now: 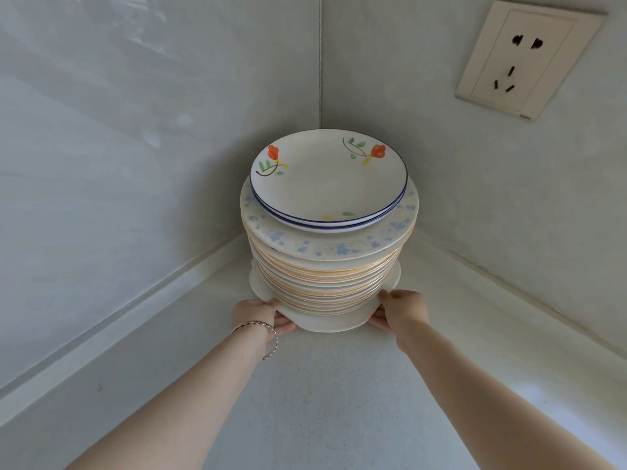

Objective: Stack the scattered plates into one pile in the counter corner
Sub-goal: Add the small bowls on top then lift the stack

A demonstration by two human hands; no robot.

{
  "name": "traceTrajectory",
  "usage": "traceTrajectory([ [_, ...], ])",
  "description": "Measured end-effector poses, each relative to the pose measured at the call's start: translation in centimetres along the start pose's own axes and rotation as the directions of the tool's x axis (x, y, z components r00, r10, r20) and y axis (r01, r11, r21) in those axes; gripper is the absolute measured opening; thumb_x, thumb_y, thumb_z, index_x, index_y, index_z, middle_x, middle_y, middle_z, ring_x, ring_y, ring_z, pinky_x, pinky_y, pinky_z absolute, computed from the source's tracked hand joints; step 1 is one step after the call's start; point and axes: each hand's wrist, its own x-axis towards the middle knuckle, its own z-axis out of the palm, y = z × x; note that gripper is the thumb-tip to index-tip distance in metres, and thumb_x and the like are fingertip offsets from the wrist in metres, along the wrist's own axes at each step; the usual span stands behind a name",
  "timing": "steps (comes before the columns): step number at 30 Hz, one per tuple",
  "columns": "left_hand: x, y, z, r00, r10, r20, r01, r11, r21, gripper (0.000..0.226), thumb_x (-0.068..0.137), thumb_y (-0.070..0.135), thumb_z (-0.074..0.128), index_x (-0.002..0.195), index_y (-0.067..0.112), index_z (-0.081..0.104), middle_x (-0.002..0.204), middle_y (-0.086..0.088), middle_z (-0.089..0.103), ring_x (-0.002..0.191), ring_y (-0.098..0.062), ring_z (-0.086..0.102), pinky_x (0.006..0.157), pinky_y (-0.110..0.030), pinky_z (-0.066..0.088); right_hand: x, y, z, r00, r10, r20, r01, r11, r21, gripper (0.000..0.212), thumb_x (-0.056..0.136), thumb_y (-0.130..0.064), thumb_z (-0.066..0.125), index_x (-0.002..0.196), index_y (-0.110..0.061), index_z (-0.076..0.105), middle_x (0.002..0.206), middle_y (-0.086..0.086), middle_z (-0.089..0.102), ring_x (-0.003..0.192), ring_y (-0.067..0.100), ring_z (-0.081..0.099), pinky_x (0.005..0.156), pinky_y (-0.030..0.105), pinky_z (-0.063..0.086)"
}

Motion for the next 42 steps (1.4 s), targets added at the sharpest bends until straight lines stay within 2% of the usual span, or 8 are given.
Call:
traceTrajectory([
  [4, 0.2, 0.1, 0.1, 1.0, 0.015, 0.01, -0.015, 1.0, 0.01, 0.023, 0.089, -0.009, 0.052, 0.068, -0.001, 0.049, 0.069, -0.021, 0.052, 0.06, -0.03, 0.055, 0.038, -0.032, 0.054, 0.8, 0.5, 0.0, 1.0, -0.016, -0.004, 0.016, 1.0, 0.02, 0.018, 0.094, -0.006, 0.05, 0.078, -0.003, 0.057, 0.072, 0.012, 0.06, 0.081, 0.034, 0.063, 0.083, 0.048, 0.055],
  [7, 0.2, -0.2, -0.1, 0.999, 0.011, 0.031, -0.012, 0.999, 0.045, 0.023, 0.09, -0.005, 0.052, 0.067, -0.002, 0.048, 0.068, -0.02, 0.052, 0.055, -0.029, 0.057, 0.068, -0.042, 0.057, 0.6, 0.2, -0.2, 1.0, 0.02, 0.002, -0.02, 1.0, 0.003, 0.005, 0.095, -0.007, 0.05, 0.093, -0.006, 0.054, 0.069, 0.011, 0.059, 0.064, 0.028, 0.061, 0.051, 0.031, 0.058],
  [12, -0.9, 1.4, -1.6, 0.987, 0.161, 0.014, -0.141, 0.819, 0.557, 0.02, 0.096, 0.012, 0.042, 0.09, -0.001, 0.056, 0.072, -0.019, 0.059, 0.063, -0.031, 0.066, 0.061, -0.037, 0.057, -2.6, 1.6, -2.5, 1.0, 0.0, -0.003, 0.0, 0.973, -0.229, 0.018, 0.09, -0.002, 0.051, 0.074, -0.005, 0.058, 0.058, 0.009, 0.058, 0.043, 0.017, 0.053, 0.039, 0.019, 0.044],
  [17, -6.9, 7.3, -3.2, 0.683, 0.73, -0.009, -0.545, 0.518, 0.659, 0.034, 0.092, 0.006, 0.043, 0.125, 0.007, 0.052, 0.121, -0.015, 0.06, 0.111, -0.03, 0.057, 0.09, -0.032, 0.041, -7.0, 0.2, -5.9, 0.974, -0.224, 0.026, 0.214, 0.879, -0.426, 0.01, 0.091, -0.014, 0.051, 0.092, -0.011, 0.061, 0.052, -0.001, 0.062, 0.044, 0.015, 0.056, 0.047, 0.022, 0.045],
  [21, -9.4, 12.7, -1.4, 0.498, 0.855, 0.145, -0.698, 0.297, 0.651, 0.037, 0.093, 0.011, 0.046, 0.13, 0.006, 0.049, 0.135, -0.011, 0.051, 0.127, -0.025, 0.047, 0.102, -0.029, 0.035, -9.3, -9.3, -4.4, 0.796, -0.605, 0.018, 0.54, 0.697, -0.473, 0.018, 0.094, -0.027, 0.045, 0.109, -0.023, 0.054, 0.075, -0.001, 0.064, 0.074, 0.029, 0.064, 0.071, 0.035, 0.05],
  [25, -9.5, 15.6, 1.9, 0.683, 0.702, 0.201, -0.553, 0.318, 0.77, 0.051, 0.095, 0.024, 0.045, 0.142, 0.006, 0.034, 0.148, -0.013, 0.039, 0.137, -0.028, 0.038, 0.109, -0.034, 0.032, -7.9, -16.0, -1.1, 0.762, -0.639, 0.107, 0.553, 0.555, -0.622, 0.035, 0.095, -0.031, 0.037, 0.121, -0.015, 0.054, 0.105, 0.012, 0.062, 0.101, 0.034, 0.061, 0.083, 0.033, 0.047],
  [29, -7.9, 14.6, 3.4, 0.808, 0.566, 0.165, -0.452, 0.416, 0.789, 0.032, 0.091, 0.014, 0.045, 0.12, 0.001, 0.052, 0.125, -0.018, 0.059, 0.115, -0.034, 0.056, 0.089, -0.034, 0.044, -5.6, -15.6, 0.7, 0.872, -0.476, 0.113, 0.434, 0.649, -0.625, 0.037, 0.093, -0.02, 0.039, 0.128, -0.011, 0.045, 0.105, 0.014, 0.06, 0.073, 0.028, 0.063, 0.055, 0.028, 0.055],
  [42, -6.6, 13.0, 1.9, 0.734, 0.637, 0.235, -0.57, 0.391, 0.723, 0.034, 0.087, -0.002, 0.037, 0.115, 0.008, 0.053, 0.118, -0.015, 0.062, 0.107, -0.033, 0.057, 0.087, -0.032, 0.044, -7.5, -13.5, 0.2, 0.917, -0.389, 0.093, 0.392, 0.829, -0.398, 0.035, 0.09, -0.004, 0.036, 0.122, -0.005, 0.051, 0.107, 0.022, 0.062, 0.022, -0.003, 0.047, 0.026, 0.008, 0.032],
])
